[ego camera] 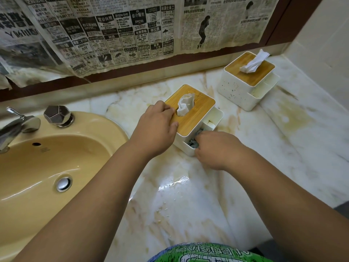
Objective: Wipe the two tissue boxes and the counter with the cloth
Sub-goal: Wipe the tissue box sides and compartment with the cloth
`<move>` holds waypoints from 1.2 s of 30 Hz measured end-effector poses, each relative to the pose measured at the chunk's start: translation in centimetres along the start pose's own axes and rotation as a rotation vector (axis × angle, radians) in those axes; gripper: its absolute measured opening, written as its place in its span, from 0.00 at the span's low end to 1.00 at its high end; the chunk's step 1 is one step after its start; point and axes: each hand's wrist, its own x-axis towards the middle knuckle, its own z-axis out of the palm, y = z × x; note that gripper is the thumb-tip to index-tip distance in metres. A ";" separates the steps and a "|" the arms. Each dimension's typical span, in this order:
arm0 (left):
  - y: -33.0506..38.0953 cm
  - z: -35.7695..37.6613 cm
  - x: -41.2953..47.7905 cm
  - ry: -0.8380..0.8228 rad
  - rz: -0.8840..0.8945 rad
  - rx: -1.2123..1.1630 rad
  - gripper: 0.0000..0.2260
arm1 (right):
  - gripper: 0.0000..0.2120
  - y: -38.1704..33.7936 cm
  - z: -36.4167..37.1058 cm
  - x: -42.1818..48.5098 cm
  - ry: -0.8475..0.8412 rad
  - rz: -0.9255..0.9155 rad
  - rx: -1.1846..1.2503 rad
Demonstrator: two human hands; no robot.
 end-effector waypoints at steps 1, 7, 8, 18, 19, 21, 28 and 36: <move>0.0 0.0 0.0 0.000 -0.002 -0.002 0.18 | 0.07 0.2 -0.2 0.0 -0.011 -0.013 -0.015; 0.0 0.0 0.0 0.002 -0.005 -0.002 0.18 | 0.10 0.9 -0.9 -1.0 0.083 -0.087 -0.024; 0.0 0.0 -0.1 0.001 -0.004 -0.003 0.18 | 0.12 0.9 -0.9 -1.2 0.065 -0.101 -0.032; -0.2 0.2 0.0 0.008 0.003 -0.005 0.18 | 0.18 0.3 -1.2 0.2 -0.121 -0.090 -0.117; -0.2 0.2 0.0 0.008 0.002 -0.009 0.18 | 0.17 0.2 -1.1 0.2 -0.124 -0.091 -0.130; -0.3 0.2 0.0 0.007 0.000 -0.013 0.18 | 0.16 0.2 -1.3 0.1 -0.132 -0.094 -0.140; -0.5 0.2 0.0 0.009 0.008 -0.020 0.17 | 0.16 1.9 -1.0 0.3 0.087 -0.073 0.032; -0.7 0.4 0.1 0.017 0.020 -0.018 0.17 | 0.10 1.2 -0.1 1.8 0.051 0.046 0.032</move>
